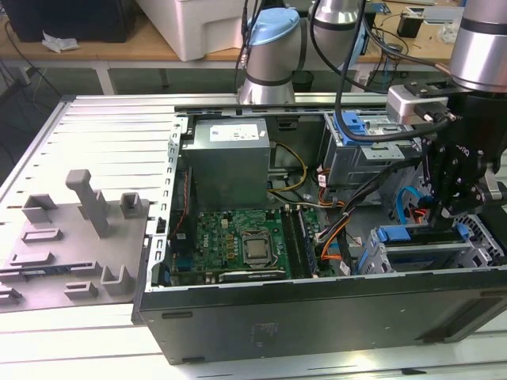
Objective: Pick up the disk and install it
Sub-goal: 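Insert the first disk wire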
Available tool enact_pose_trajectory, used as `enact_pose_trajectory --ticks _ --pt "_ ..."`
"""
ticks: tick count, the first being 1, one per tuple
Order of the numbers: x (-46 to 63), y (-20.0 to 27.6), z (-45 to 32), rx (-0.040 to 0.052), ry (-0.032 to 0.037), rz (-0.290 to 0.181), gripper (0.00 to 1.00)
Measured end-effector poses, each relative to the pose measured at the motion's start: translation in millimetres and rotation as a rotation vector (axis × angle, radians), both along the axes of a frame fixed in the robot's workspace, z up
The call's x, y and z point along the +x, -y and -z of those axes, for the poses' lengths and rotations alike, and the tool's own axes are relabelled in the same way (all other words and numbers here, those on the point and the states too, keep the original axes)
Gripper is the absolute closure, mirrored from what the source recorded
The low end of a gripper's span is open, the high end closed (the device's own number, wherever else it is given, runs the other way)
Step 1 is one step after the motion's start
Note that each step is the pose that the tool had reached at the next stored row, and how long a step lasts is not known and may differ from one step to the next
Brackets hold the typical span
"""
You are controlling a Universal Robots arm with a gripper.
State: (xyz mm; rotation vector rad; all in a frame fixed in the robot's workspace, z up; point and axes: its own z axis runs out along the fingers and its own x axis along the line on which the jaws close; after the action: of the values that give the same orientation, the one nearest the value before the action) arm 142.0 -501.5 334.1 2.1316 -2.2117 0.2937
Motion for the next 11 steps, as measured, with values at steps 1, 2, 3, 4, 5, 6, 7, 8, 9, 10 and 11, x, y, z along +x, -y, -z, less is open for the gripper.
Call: enact_pose_trajectory --ticks 1,2,3,4,5,6,7,8,9,10,11 --pt "0.0 0.0 -0.2 -0.0003 0.0 0.0 0.83" --pt "0.0 0.1 -0.4 -0.0008 0.0 0.0 0.83" --pt "0.0 0.1 -0.5 -0.0008 0.0001 0.0 0.83" --pt "0.0 0.5 -0.5 -0.001 0.0001 0.0 0.83" --pt "0.0 0.8 -0.5 -0.0009 0.0001 0.0 0.83" --pt "0.0 1.2 -0.5 -0.0009 0.0001 0.0 0.83" --pt "0.1 1.8 -0.5 -0.0005 0.0001 0.0 0.83" --pt "0.1 2.0 -0.5 0.0004 0.0001 0.0 0.83" --pt "0.0 2.2 -0.3 0.0016 0.0001 0.0 0.83" --pt "0.0 2.2 -0.2 0.0018 0.0001 0.0 0.83" --pt "0.0 2.2 -0.2 0.0019 0.0001 0.0 0.83"
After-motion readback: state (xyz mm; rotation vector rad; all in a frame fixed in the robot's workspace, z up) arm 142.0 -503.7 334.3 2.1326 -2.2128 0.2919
